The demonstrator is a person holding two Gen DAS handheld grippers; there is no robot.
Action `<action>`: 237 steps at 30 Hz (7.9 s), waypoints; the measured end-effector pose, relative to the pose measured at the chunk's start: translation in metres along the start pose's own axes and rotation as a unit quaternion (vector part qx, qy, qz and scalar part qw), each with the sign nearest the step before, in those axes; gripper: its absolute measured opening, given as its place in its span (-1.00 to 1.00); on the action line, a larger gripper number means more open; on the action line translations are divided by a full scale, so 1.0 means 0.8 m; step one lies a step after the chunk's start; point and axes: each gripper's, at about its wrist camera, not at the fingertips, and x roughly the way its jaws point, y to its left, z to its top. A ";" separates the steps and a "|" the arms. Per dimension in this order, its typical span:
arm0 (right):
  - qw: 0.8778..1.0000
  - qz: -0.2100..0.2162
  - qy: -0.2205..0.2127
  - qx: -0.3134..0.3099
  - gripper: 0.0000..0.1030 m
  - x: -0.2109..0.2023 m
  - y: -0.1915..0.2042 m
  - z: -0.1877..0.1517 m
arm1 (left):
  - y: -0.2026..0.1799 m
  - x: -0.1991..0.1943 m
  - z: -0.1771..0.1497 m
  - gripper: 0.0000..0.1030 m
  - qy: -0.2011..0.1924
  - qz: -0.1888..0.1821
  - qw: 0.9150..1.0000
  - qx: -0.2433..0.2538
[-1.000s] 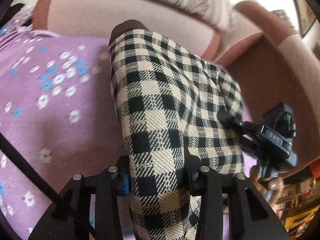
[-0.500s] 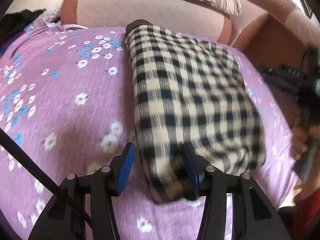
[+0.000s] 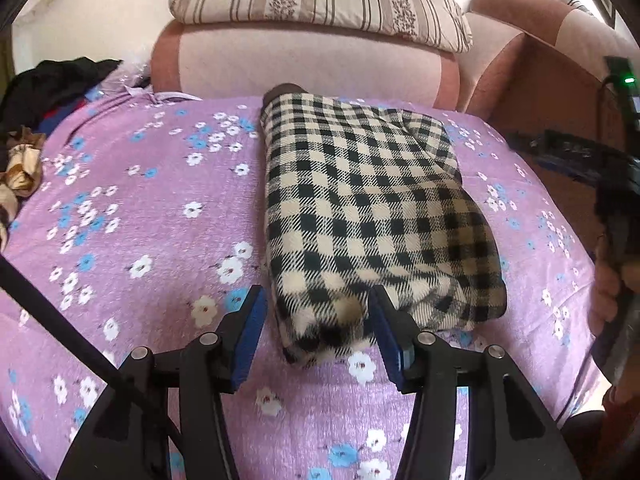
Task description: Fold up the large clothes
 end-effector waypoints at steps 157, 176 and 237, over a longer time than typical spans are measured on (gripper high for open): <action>0.994 -0.018 0.094 -0.054 0.23 -0.016 0.048 -0.165 | 0.041 -0.014 -0.036 1.00 -0.017 0.060 0.998 0.011; 0.993 -0.071 0.038 -0.090 0.24 -0.035 0.061 -0.156 | 0.034 -0.009 -0.045 1.00 -0.009 0.031 0.999 0.001; 0.989 -0.108 -0.082 -0.058 0.45 -0.222 0.050 -0.277 | -0.011 -0.168 -0.189 1.00 -0.035 0.017 0.999 0.014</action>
